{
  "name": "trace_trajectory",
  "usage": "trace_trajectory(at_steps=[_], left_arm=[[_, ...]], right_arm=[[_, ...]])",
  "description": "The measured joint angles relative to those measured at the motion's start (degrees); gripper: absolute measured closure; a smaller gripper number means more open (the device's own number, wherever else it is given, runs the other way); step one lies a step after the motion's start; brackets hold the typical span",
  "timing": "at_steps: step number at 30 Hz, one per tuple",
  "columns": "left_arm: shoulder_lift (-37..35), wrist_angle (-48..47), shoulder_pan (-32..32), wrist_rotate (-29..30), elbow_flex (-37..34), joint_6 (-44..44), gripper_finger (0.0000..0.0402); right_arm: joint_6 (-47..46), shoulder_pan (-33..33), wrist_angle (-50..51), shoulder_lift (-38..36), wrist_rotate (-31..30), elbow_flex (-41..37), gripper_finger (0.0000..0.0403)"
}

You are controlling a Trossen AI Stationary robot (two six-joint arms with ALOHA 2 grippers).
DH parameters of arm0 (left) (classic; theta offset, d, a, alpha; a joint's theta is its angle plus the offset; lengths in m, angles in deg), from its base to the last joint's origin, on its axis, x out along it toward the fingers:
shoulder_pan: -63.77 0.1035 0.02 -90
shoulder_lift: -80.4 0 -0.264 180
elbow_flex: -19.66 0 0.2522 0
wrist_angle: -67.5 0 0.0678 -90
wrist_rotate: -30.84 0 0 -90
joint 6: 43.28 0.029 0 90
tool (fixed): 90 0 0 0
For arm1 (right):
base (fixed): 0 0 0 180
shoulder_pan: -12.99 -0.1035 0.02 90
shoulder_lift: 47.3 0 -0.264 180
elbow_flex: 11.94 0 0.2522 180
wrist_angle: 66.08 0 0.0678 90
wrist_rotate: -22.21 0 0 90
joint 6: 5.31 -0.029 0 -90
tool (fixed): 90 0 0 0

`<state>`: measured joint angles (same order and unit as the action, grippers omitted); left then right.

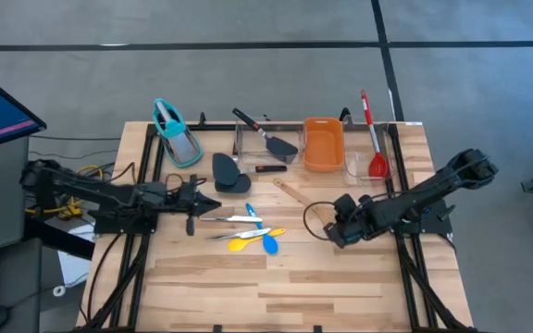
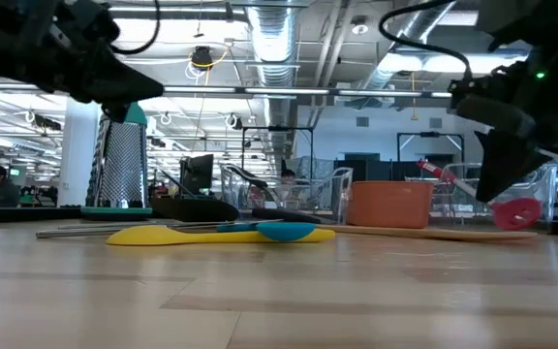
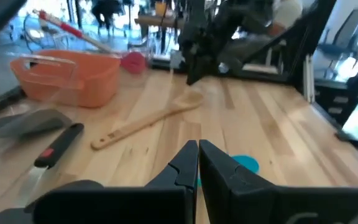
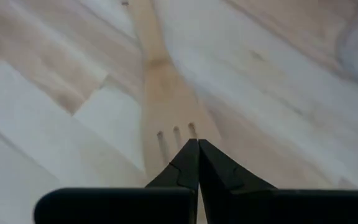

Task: Pick & Place Kitchen Items
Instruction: Put the wooden spatula in the right transparent bin

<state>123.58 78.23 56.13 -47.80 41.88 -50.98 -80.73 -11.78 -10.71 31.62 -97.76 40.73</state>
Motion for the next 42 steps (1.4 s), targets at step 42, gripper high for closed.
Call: trace_trajectory(at_steps=[42], left_arm=[[54.79,-6.73,23.43,-31.08,39.07,32.34,0.0399]], right_arm=[[-15.44,-11.29,-1.59,6.44,-7.52,0.02,0.0403]])
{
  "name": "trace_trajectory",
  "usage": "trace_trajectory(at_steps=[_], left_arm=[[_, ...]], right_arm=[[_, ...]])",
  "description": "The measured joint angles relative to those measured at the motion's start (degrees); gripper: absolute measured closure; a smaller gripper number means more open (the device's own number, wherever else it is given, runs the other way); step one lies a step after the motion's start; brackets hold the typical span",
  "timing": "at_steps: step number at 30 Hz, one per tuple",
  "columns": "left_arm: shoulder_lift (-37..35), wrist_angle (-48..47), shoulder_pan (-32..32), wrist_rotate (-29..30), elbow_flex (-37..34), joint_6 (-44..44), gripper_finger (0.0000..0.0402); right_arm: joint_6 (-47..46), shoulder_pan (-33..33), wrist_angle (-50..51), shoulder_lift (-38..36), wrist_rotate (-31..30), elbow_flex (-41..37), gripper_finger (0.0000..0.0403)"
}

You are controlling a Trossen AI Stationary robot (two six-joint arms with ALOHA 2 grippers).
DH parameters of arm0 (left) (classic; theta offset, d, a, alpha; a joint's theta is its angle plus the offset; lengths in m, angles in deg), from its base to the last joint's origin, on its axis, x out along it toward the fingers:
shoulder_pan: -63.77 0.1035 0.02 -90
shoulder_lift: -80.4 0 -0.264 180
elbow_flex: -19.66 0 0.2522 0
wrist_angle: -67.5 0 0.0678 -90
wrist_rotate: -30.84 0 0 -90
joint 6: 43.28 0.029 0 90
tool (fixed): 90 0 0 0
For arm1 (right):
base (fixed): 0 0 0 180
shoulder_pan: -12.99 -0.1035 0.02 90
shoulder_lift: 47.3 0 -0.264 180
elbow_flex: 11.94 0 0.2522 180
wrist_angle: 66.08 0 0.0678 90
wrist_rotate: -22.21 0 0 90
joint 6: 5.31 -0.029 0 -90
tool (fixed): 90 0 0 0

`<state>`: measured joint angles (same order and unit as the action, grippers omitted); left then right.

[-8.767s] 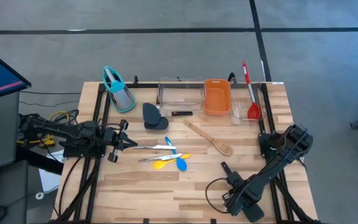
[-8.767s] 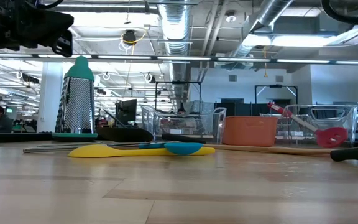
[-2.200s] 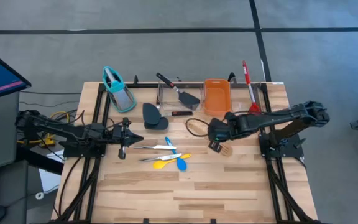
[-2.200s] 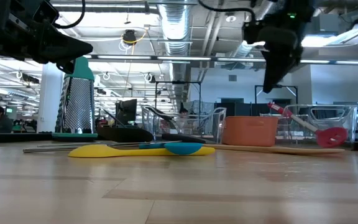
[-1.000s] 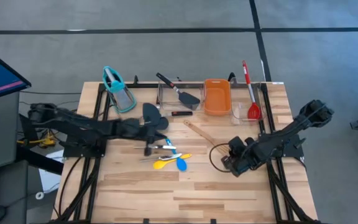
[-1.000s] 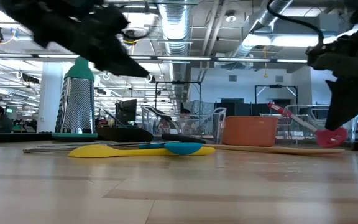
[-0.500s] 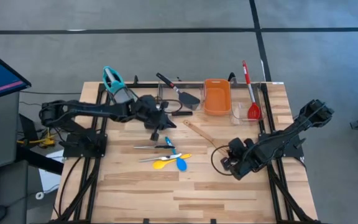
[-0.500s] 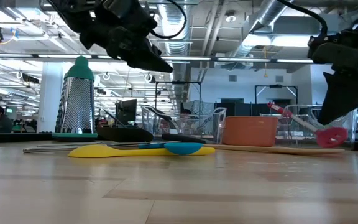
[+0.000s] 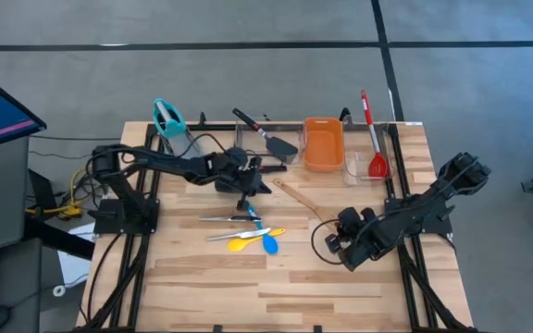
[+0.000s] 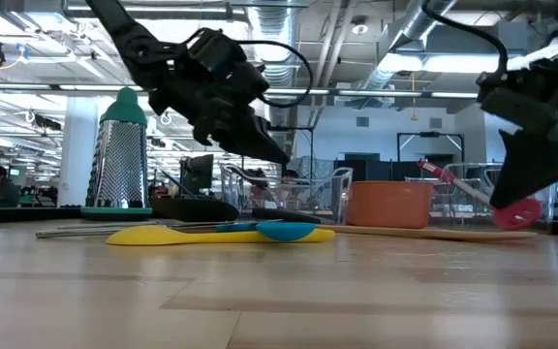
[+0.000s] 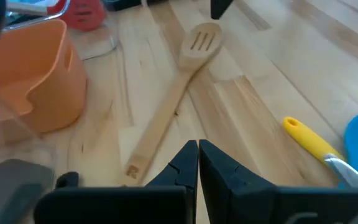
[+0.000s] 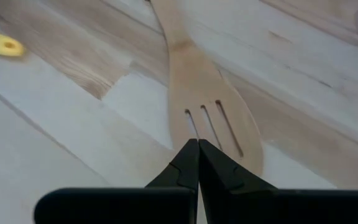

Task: Pick & Place Kitchen Items
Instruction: Put the wooden spatula in the right transparent bin

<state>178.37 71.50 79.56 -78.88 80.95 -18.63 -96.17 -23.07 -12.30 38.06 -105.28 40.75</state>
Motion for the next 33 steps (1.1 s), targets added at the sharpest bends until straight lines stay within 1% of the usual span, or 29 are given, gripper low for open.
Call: trace_trajectory(at_steps=[4,10,18,25,27,29,33], left_arm=[[2.84,0.25,0.0,0.02,3.68,-0.01,0.0399],[6.53,0.29,-0.07,0.03,7.91,-0.02,0.0399],[9.4,-0.03,-0.01,0.18,8.54,-0.03,0.0399],[9.32,0.13,0.02,0.18,8.54,-0.02,0.0399],[9.32,0.11,0.02,0.18,8.54,-0.04,0.0399],[9.32,0.17,0.02,0.18,8.54,-0.03,0.0399],[9.32,1.53,0.02,0.17,8.54,-0.04,0.0399]], right_arm=[[-2.51,-1.03,-0.08,2.12,0.11,0.0,0.0403],[-4.36,-2.2,-0.26,3.1,0.27,-0.02,0.0403],[-4.34,-2.13,0.25,3.09,0.24,0.0,0.0403],[-5.06,-2.13,0.42,3.54,0.18,0.0,0.0403],[-6.03,-2.13,0.4,4.14,-0.28,-0.04,0.0403],[-6.52,-2.08,-0.67,4.15,-2.04,-0.03,0.0403],[-6.24,-1.14,-3.54,4.47,-7.3,0.03,0.0403]])
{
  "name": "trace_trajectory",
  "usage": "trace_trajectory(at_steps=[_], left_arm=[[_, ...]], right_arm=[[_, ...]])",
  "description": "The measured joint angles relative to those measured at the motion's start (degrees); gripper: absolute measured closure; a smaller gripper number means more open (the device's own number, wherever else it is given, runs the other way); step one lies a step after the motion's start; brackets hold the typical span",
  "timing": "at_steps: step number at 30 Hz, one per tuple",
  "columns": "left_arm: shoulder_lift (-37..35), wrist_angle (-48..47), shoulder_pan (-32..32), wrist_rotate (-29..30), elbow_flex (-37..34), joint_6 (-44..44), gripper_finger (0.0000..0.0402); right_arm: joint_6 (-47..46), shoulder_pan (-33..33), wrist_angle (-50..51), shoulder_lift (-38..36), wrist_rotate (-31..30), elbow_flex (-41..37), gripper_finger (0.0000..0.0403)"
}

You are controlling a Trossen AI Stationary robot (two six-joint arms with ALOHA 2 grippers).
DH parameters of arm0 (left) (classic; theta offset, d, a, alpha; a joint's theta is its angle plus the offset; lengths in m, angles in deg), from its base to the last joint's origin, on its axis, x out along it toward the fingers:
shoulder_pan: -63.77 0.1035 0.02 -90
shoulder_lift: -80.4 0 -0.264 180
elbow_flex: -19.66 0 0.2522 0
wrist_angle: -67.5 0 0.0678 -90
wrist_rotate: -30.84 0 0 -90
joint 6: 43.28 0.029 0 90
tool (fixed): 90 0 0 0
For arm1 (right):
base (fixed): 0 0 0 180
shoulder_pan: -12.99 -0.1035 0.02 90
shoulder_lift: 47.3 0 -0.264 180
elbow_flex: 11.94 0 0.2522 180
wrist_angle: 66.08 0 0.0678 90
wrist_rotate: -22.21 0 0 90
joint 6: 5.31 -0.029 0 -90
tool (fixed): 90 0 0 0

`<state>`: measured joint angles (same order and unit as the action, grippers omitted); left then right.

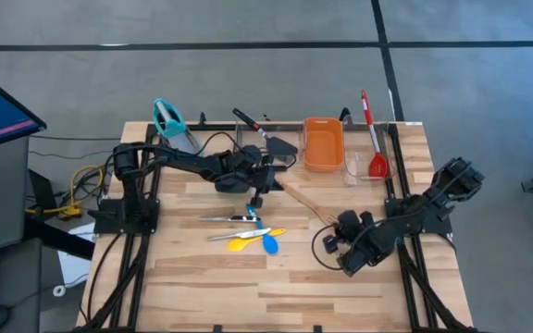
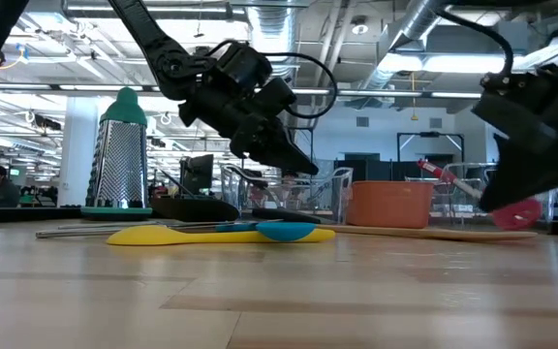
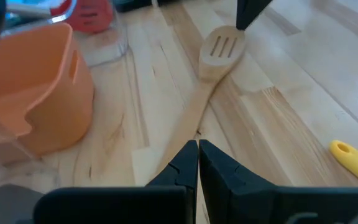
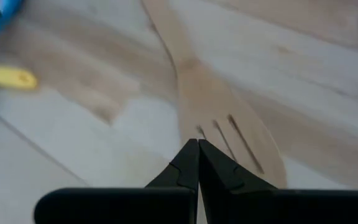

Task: Pick & Place Kitchen Items
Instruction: Put the wooden spatula in the right transparent bin

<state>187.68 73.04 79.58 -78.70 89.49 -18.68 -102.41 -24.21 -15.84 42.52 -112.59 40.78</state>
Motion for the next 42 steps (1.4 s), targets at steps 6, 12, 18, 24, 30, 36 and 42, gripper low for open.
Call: trace_trajectory(at_steps=[6,12,18,24,30,36,42], left_arm=[[-0.02,0.94,0.0,-0.01,0.0,0.0,0.0399],[-0.02,1.0,0.0,-0.01,0.0,-0.88,0.0399],[-0.04,0.58,0.02,-0.01,0.0,-1.25,0.0399],[-0.07,-1.25,0.67,-0.03,0.0,-1.27,0.0399],[-0.07,-1.49,2.03,0.01,0.0,-1.27,0.0399],[-0.07,-1.53,2.34,-0.01,0.0,-1.29,0.0399],[-0.07,-1.53,1.9,-0.01,0.0,-3.65,0.0399]], right_arm=[[1.51,4.03,-1.39,0.0,-3.25,0.02,0.0403],[8.61,9.02,-4.33,0.0,3.16,0.02,0.0403],[7.28,8.35,-2.39,0.0,7.54,0.02,0.0403],[1.83,5.6,1.31,0.0,11.35,0.02,0.0403],[-3.32,2.51,3.68,-0.02,12.86,0.04,0.0403],[-4.98,1.21,6.26,-0.04,15.18,0.04,0.0403],[-4.98,1.26,6.95,1.07,16.44,0.08,0.0403]])
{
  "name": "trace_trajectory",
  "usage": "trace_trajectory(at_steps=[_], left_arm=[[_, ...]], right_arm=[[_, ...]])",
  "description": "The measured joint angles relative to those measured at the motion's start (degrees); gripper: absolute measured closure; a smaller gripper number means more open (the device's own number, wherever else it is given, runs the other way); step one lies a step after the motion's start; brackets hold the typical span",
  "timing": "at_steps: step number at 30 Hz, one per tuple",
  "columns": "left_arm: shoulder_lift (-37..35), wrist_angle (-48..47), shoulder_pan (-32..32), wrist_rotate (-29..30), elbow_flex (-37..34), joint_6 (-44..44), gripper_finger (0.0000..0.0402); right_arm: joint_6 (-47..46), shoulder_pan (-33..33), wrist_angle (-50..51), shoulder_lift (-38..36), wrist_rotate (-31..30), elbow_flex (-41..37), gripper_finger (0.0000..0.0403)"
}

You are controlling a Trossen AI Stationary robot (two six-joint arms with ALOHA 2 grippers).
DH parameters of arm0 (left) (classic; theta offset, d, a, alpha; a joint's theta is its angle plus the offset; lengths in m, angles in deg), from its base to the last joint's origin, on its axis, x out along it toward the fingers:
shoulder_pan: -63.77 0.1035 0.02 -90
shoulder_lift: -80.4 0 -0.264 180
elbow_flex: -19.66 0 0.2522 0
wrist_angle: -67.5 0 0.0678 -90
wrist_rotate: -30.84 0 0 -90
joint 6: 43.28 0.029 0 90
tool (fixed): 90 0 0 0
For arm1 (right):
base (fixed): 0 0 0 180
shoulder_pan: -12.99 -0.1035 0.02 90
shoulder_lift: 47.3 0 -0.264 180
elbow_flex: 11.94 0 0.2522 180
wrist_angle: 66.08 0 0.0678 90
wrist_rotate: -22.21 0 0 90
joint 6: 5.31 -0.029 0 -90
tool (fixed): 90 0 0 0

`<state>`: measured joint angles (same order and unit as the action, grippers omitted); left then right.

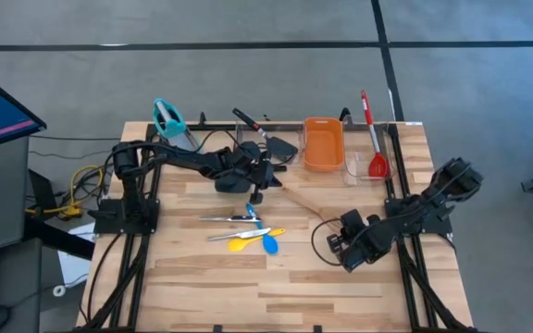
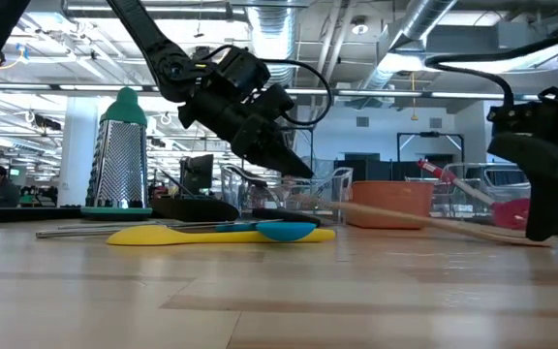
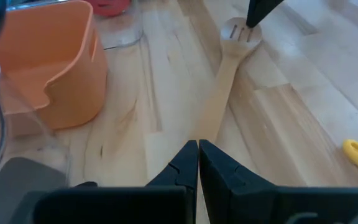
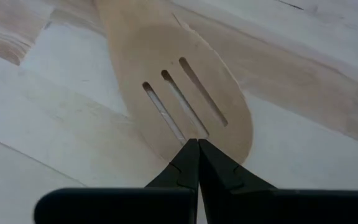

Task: Pick & Place Kitchen Items
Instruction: Put the wooden spatula in the right transparent bin

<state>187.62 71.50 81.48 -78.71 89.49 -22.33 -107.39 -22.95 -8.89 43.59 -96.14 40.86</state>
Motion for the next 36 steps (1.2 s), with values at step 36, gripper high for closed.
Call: trace_trajectory(at_steps=[36], left_arm=[[-0.07,-27.03,-9.93,21.33,16.2,16.29,0.029]], right_arm=[[0.62,-0.04,-1.08,1.94,-0.42,-0.22,0.0403]])
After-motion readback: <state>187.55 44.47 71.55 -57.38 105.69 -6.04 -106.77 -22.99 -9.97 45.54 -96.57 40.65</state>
